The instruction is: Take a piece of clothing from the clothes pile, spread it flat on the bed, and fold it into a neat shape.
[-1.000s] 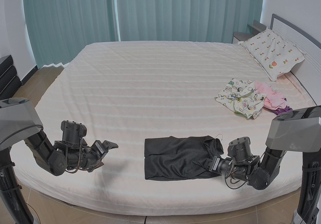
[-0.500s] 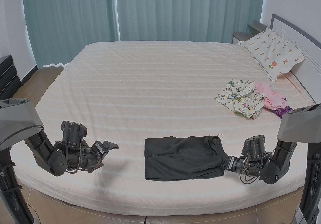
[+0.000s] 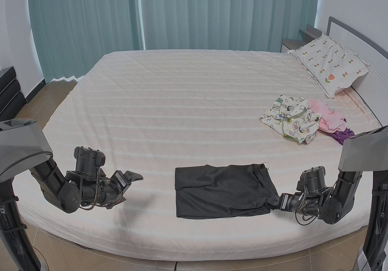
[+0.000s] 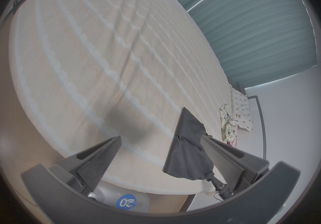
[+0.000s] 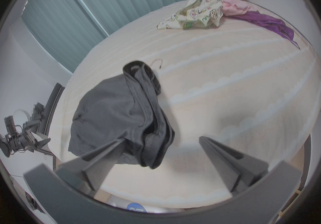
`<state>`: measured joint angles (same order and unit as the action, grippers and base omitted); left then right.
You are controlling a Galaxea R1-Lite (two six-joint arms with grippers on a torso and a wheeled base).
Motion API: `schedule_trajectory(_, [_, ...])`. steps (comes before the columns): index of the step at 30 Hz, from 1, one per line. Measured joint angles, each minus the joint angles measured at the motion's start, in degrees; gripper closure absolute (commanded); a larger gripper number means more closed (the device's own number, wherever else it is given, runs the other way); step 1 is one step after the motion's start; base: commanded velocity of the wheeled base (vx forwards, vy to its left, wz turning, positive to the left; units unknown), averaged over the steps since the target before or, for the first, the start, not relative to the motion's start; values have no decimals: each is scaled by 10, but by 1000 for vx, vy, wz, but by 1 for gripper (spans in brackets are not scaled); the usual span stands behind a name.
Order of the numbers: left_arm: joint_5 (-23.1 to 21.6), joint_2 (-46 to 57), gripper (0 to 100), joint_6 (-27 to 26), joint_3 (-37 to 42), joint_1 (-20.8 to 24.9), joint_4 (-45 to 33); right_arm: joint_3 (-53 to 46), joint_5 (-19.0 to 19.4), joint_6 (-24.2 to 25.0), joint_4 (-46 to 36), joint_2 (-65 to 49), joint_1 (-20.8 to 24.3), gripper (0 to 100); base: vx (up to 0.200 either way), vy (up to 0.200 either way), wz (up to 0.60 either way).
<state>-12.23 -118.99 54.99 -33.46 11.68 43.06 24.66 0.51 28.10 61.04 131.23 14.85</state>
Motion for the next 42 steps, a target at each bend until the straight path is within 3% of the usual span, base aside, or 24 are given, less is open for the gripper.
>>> schedule_trajectory(10, [0,-3,0,0,0,1,0,54,34,25,-1,-46,-22,0,0,0,0])
schedule_trajectory(16, [0,-5,0,0,0,1,0,143,44,50,-8,-5,-18,0,0,0,0])
schedule_trajectory(25, [0,-10,0,0,-1,2,0,288,54,88,-91,67,-2,0,0,0,0])
schedule_trajectory(26, [0,-10,0,0,-1,2,0,301,55,90,-96,75,-1,100,0,0,0])
schedule_trajectory(36, [0,-16,0,1,1,1,20,362,52,108,-107,127,-14,100,0,0,0])
schedule_trajectory(42, [0,-27,0,1,6,8,31,374,51,156,-103,134,-31,100,0,0,0])
